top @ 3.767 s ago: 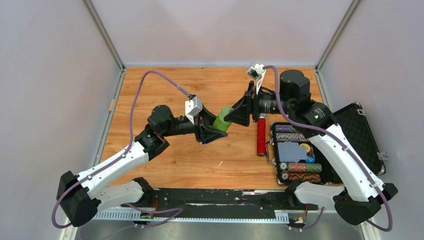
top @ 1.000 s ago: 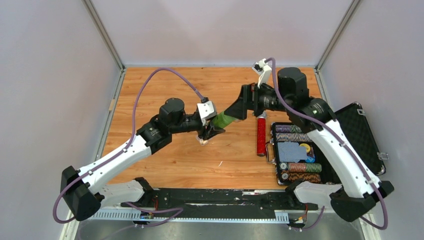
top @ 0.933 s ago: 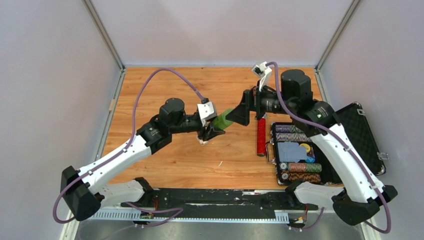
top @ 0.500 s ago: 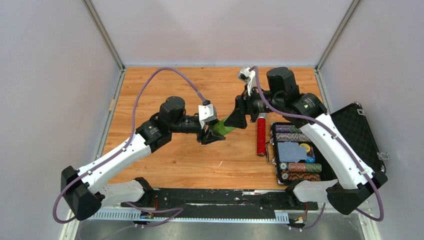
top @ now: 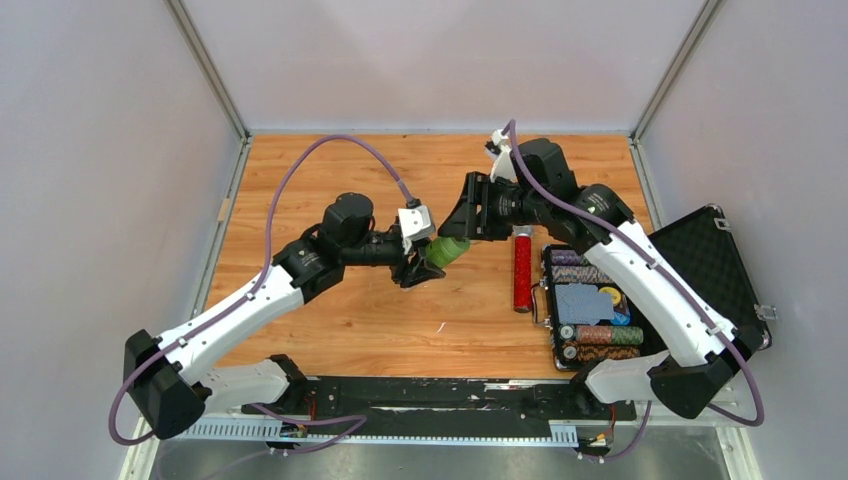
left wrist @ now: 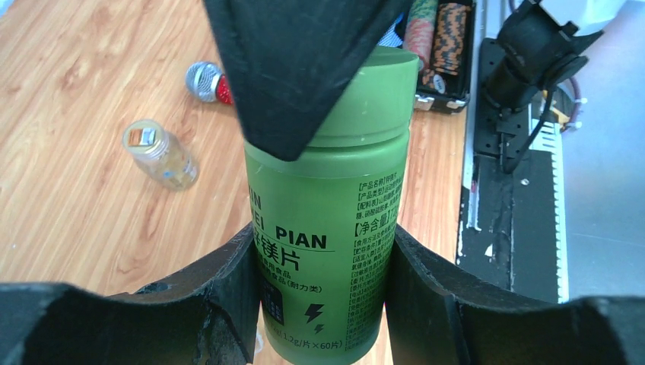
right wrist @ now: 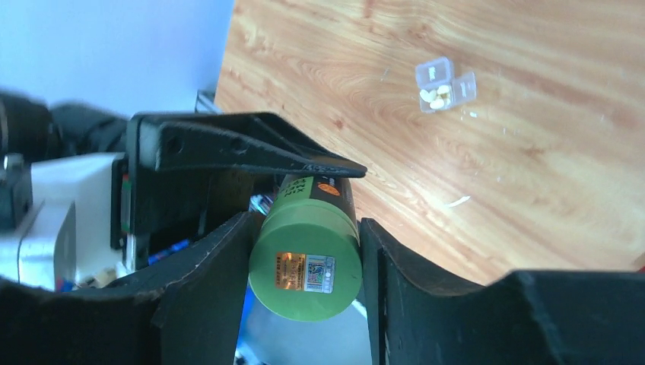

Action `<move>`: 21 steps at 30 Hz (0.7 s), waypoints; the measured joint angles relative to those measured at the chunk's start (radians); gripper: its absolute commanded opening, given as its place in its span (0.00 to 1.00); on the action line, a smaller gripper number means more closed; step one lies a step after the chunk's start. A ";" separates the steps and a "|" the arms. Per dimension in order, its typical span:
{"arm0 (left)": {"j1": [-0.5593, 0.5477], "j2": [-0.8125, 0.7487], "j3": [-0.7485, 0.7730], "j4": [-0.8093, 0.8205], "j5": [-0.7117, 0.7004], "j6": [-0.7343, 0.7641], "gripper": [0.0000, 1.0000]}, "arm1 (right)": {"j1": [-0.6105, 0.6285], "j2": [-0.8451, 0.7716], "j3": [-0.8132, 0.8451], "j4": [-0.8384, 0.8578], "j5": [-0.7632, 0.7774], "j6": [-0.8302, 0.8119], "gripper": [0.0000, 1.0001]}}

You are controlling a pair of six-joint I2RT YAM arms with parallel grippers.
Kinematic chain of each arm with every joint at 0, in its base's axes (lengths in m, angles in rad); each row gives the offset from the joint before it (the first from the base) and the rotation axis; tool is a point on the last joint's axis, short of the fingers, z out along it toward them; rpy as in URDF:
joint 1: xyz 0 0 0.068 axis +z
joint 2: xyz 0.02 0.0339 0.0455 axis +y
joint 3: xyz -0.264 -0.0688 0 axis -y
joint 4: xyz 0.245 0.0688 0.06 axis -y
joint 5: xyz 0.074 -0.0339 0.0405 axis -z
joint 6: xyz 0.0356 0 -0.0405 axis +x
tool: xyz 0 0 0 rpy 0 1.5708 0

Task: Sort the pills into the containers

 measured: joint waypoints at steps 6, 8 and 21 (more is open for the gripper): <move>-0.007 0.023 0.000 0.028 -0.029 0.002 0.00 | 0.012 0.009 -0.026 -0.005 0.143 0.270 0.98; -0.011 0.022 0.000 0.051 -0.015 0.001 0.00 | 0.016 0.010 -0.026 -0.005 0.154 0.274 0.99; -0.013 0.022 0.000 0.087 0.098 0.000 0.00 | -0.064 -0.077 -0.058 0.016 -0.121 -0.189 0.97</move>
